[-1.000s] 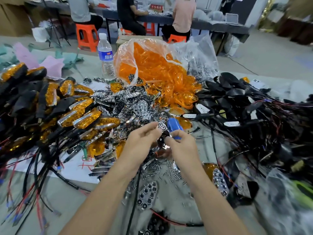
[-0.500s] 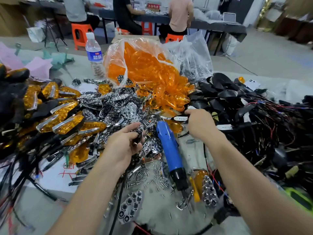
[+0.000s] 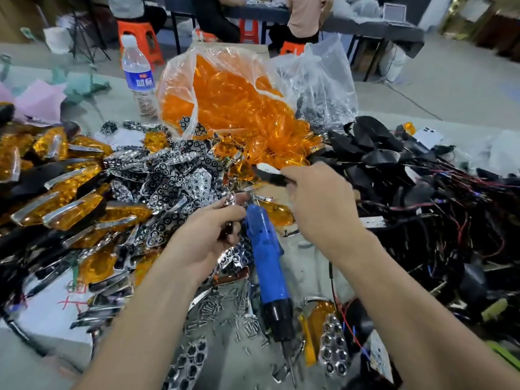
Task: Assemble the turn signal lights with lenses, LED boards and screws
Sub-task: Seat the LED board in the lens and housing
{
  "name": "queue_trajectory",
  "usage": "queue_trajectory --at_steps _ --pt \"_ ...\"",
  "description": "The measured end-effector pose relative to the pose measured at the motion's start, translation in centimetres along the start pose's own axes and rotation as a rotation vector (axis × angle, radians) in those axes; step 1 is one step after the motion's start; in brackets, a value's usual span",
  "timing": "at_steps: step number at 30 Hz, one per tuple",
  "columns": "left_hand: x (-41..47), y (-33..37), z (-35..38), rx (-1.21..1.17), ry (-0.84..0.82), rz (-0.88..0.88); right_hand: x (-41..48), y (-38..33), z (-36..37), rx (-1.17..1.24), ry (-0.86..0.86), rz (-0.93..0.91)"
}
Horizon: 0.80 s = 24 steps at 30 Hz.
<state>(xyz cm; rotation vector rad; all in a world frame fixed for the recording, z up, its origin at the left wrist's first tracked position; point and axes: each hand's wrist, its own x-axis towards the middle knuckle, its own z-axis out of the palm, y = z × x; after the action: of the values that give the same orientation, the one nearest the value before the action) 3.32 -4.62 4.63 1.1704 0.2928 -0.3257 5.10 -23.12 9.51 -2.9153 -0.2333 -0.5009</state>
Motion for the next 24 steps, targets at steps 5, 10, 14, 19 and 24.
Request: queue_trajectory --at_steps 5,10,14,19,24 --pt "1.1 0.1 0.7 -0.027 0.195 0.026 -3.4 -5.4 -0.7 0.160 -0.028 -0.010" --pt "-0.1 -0.8 -0.1 0.140 0.187 0.164 -7.7 -7.8 1.2 0.273 -0.050 0.111" --pt "-0.5 -1.6 -1.8 0.286 0.299 0.181 -10.0 -9.5 1.7 0.493 -0.108 0.153" --pt "-1.7 -1.4 -4.5 0.255 0.250 0.107 -10.2 -9.8 1.7 0.767 -0.026 0.471" --pt "-3.1 -1.6 -4.8 0.298 0.171 0.179 -8.5 -10.4 2.4 1.008 -0.090 0.485"
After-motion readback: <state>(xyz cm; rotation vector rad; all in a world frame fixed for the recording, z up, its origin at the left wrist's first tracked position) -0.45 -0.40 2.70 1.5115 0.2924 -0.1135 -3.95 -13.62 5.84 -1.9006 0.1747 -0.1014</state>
